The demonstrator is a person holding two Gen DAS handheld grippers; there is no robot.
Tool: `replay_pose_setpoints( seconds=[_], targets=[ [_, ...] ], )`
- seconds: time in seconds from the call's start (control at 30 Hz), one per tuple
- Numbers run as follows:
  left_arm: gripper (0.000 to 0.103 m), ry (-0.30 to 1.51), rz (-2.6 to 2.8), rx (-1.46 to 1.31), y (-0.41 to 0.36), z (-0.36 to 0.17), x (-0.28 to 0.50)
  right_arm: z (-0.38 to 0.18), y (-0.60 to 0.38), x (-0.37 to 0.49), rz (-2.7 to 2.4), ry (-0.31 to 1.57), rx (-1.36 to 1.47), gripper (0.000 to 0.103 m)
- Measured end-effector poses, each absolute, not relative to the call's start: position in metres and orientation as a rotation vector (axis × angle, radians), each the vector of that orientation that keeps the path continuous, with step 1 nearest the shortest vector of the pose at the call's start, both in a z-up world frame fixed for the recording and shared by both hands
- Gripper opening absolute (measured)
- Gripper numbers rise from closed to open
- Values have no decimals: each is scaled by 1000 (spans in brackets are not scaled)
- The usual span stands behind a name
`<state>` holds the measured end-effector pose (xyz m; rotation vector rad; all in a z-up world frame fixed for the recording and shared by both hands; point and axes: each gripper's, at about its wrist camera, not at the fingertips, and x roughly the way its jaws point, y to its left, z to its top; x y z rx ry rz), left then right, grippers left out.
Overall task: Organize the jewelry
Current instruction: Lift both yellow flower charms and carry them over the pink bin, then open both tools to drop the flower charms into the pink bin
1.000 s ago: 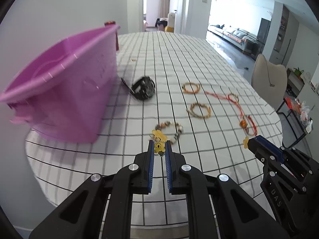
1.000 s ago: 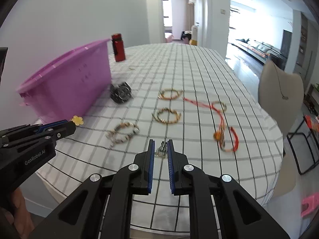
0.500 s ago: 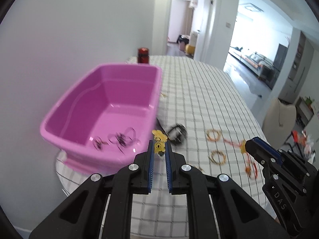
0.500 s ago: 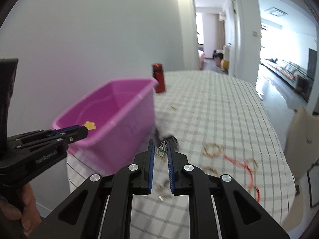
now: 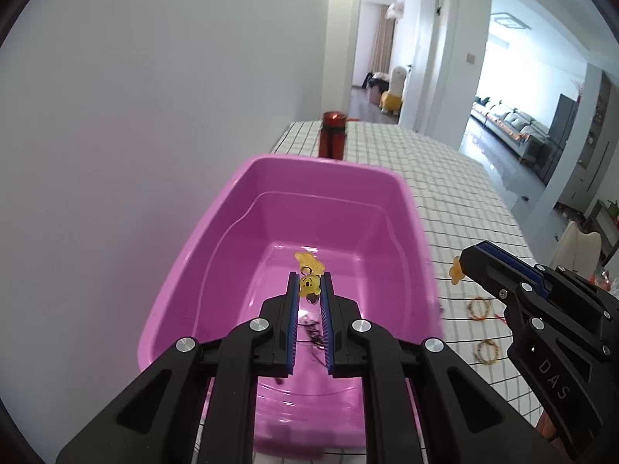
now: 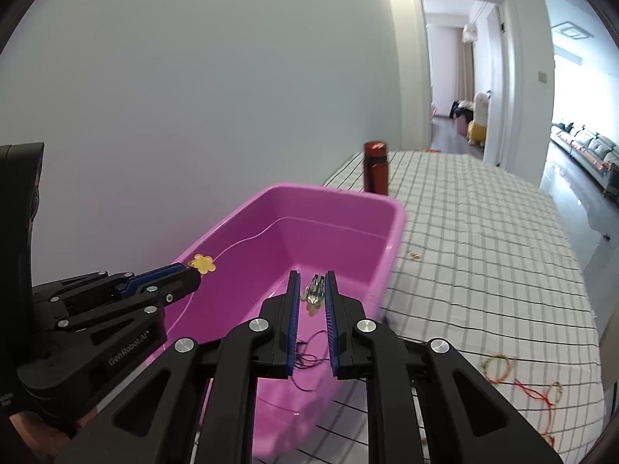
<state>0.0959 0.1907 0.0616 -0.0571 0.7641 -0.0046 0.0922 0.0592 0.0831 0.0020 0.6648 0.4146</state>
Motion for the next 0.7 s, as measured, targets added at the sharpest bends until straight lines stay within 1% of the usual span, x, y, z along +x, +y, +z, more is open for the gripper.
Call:
replay_pose_setpoints(
  seconds=[0.2,0.4,0.6,0.67,0.7],
  targets=[
    [11,826,27,-78,200,42,119,62,79,132,488,783,-11,12],
    [11,965,53,-142,208,10,138,32,85,159,533,941,-6,13],
    [12,1039,109,-160,213,-6,144,17,91,171,543,998,-49,13],
    [14,1046,117,-155,214,-8,143,14,91,172,541,1007,-60,13],
    [22,1046,119,-155,215,-9,141,14,91,172,538,1009,-68,13]
  ],
)
